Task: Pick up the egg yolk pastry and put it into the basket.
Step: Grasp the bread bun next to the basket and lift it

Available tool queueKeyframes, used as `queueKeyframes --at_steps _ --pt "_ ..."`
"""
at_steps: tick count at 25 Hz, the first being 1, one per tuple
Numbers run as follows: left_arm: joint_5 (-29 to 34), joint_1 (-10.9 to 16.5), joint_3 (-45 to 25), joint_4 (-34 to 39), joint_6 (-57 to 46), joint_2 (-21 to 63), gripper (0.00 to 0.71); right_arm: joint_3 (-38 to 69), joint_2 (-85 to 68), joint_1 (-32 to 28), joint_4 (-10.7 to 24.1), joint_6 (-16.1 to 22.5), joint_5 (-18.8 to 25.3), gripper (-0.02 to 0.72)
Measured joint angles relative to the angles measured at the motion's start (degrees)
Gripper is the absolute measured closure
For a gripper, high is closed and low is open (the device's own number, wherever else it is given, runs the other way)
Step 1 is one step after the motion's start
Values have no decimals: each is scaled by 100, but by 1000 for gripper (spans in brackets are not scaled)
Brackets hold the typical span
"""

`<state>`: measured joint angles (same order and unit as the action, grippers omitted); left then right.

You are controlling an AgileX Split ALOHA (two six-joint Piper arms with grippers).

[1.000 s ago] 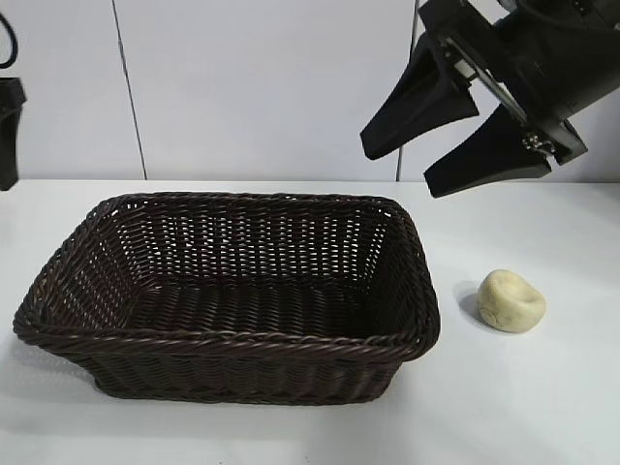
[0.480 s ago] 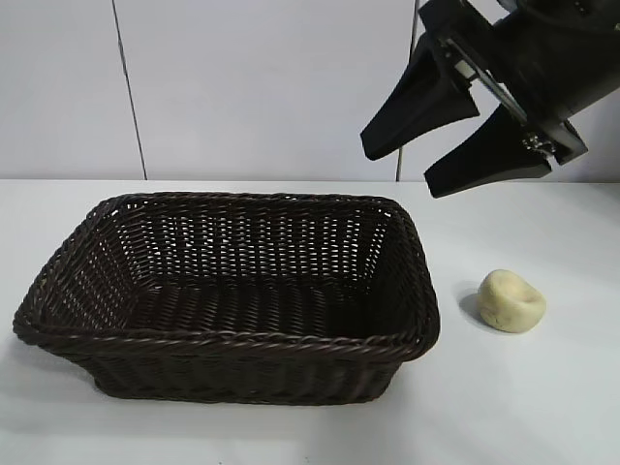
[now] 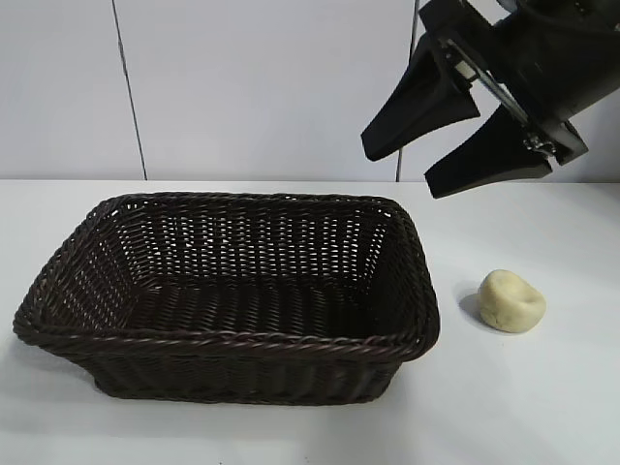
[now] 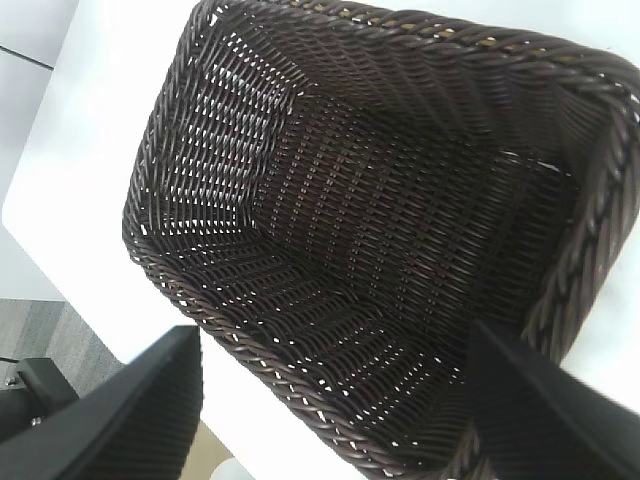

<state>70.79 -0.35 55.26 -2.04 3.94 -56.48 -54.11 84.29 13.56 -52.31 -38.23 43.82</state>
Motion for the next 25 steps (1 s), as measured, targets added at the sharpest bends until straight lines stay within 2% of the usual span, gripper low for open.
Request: queueKeyframes --at_steps 6,13,17,25 --pt "-19 0 -1237 0 0 1847 52 0 0 0 5 0 0 175" --pt "-531 0 -2635 0 -5 3482 52 0 0 0 5 6 0 175" --pt "-643 0 -2750 -5 -22 3853 52 0 0 0 5 6 0 175" --pt "-668 0 -2750 -16 -28 3946 52 0 0 0 5 37 11 175"
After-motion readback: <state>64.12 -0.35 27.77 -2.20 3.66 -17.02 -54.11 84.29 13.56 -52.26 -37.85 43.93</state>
